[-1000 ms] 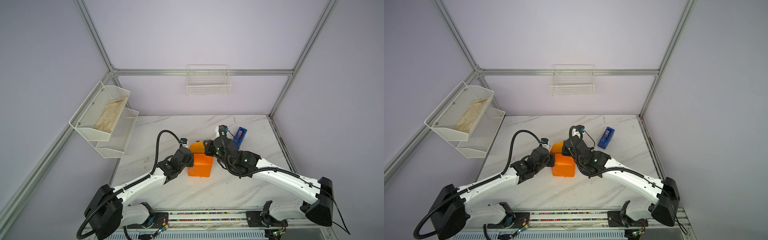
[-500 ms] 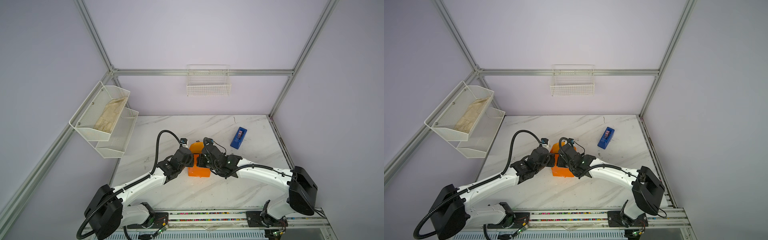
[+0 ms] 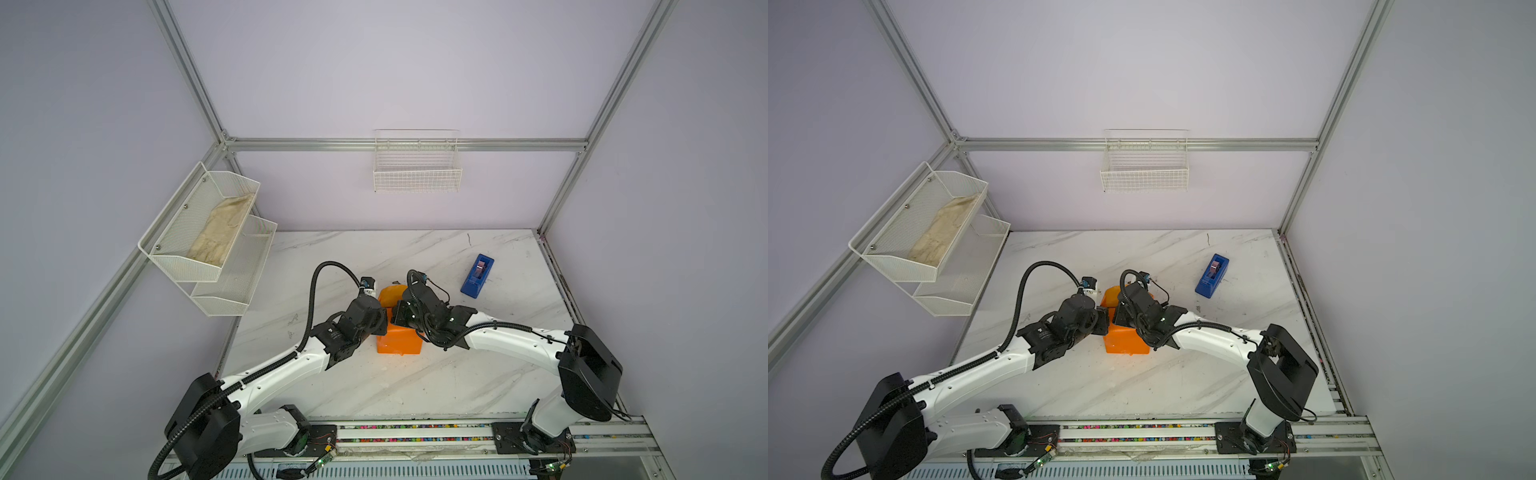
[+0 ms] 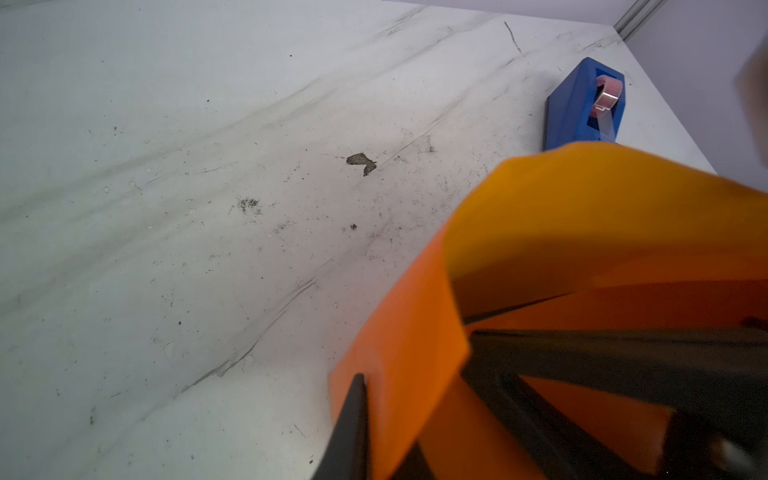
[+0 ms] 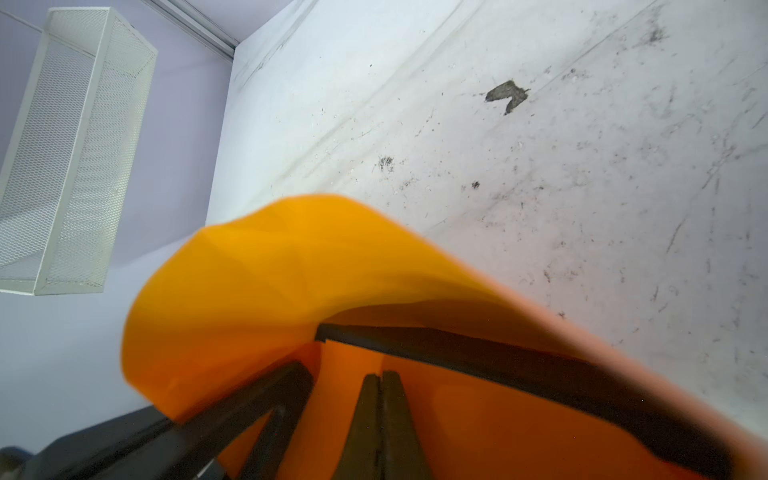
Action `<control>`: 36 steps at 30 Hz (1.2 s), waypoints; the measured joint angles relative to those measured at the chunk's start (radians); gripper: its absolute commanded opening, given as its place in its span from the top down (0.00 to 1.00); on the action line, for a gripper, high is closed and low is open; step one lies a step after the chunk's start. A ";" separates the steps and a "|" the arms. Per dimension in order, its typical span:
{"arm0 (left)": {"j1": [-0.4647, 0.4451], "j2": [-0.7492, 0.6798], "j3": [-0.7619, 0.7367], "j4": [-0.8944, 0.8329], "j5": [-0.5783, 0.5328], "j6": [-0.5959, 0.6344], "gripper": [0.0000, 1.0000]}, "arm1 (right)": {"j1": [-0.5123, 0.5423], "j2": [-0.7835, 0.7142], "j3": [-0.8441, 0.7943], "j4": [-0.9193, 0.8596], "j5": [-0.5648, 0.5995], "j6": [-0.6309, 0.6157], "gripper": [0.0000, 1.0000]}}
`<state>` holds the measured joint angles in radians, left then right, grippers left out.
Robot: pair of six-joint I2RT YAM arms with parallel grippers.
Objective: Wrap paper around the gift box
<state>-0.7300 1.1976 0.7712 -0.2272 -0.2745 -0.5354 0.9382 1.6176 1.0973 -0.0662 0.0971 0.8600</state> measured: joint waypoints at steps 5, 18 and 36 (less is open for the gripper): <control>-0.005 -0.165 -0.027 0.002 0.026 0.057 0.40 | -0.005 0.005 0.000 0.013 -0.002 0.002 1.00; 0.005 -0.386 -0.247 0.025 0.132 0.177 0.19 | -0.013 0.005 0.000 0.014 -0.014 0.003 1.00; 0.148 -0.184 -0.235 0.183 0.260 0.107 0.27 | -0.022 -0.013 0.000 -0.005 -0.054 -0.001 1.00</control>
<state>-0.5823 1.0134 0.5362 -0.0437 -0.0143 -0.4282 0.9165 1.6047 1.0973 -0.0715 0.0433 0.8593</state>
